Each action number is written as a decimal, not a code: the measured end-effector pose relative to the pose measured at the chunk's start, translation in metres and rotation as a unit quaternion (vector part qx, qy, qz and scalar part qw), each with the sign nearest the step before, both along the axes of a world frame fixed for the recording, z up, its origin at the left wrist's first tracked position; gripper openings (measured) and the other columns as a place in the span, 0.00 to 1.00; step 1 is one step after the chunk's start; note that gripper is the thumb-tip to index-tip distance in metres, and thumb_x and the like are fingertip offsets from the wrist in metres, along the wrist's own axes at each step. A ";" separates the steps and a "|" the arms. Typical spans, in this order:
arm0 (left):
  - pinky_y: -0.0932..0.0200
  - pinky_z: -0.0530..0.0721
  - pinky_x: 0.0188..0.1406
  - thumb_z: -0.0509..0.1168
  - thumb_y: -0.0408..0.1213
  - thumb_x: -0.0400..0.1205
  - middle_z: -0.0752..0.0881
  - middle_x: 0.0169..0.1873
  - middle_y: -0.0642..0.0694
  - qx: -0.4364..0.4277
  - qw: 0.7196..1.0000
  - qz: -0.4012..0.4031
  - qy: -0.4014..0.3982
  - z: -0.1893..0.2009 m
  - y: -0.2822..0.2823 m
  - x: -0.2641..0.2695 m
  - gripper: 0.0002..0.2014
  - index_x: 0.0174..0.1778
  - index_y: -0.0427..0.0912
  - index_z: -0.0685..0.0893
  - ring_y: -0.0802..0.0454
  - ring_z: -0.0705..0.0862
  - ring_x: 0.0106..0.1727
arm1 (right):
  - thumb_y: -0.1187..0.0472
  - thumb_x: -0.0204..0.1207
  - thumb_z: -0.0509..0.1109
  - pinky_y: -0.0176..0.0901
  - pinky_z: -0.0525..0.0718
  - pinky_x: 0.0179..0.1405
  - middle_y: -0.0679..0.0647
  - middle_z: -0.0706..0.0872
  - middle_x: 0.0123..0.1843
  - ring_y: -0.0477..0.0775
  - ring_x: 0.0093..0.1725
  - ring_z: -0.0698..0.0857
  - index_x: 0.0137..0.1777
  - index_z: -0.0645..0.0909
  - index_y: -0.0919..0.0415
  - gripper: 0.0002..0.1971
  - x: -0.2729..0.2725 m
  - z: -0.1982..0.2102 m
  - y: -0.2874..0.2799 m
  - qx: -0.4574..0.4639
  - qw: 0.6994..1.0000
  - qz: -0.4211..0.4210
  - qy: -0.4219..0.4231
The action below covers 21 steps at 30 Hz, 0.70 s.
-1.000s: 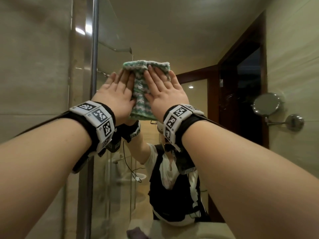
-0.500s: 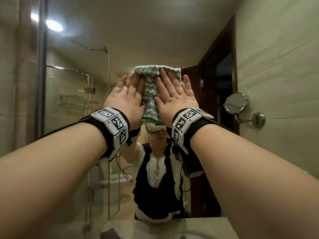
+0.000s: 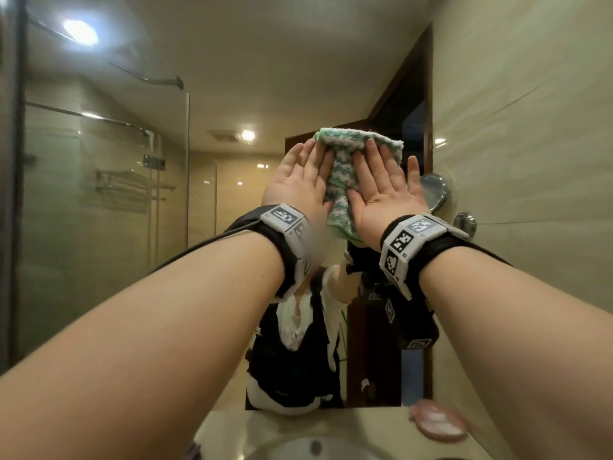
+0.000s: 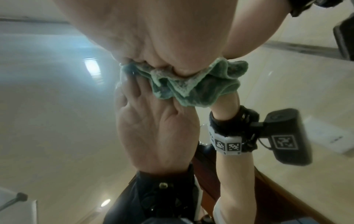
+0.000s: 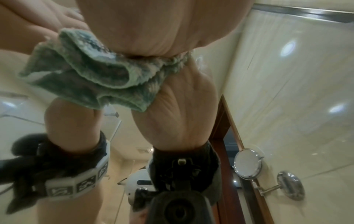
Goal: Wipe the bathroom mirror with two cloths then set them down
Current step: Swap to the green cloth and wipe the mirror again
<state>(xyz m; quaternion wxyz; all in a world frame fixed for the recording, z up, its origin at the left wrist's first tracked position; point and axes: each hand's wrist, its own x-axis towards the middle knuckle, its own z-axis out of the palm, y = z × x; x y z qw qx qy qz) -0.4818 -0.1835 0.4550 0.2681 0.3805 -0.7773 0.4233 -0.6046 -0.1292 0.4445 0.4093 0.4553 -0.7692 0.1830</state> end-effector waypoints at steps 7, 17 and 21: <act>0.49 0.25 0.74 0.33 0.53 0.85 0.34 0.80 0.37 0.000 1.000 -0.001 0.007 -0.004 0.008 -0.018 0.34 0.78 0.33 0.31 0.44 0.31 0.80 | 0.46 0.84 0.37 0.56 0.23 0.76 0.47 0.25 0.80 0.48 0.79 0.27 0.80 0.28 0.51 0.30 -0.015 -0.004 0.010 0.001 1.000 -0.010 -0.002; 0.51 0.24 0.74 0.33 0.55 0.85 0.32 0.80 0.39 0.017 0.999 0.047 0.003 -0.014 -0.011 0.014 0.34 0.78 0.35 0.29 0.47 0.30 0.80 | 0.46 0.84 0.37 0.51 0.22 0.73 0.50 0.25 0.81 0.50 0.79 0.27 0.80 0.28 0.55 0.31 0.014 -0.010 -0.003 0.027 0.999 0.013 0.039; 0.51 0.26 0.75 0.33 0.56 0.85 0.32 0.80 0.39 0.032 0.996 0.081 0.004 -0.019 -0.025 0.044 0.35 0.77 0.35 0.28 0.47 0.31 0.80 | 0.45 0.84 0.38 0.49 0.21 0.71 0.49 0.25 0.81 0.50 0.79 0.27 0.80 0.28 0.54 0.31 0.043 -0.016 -0.020 0.030 0.997 0.041 0.057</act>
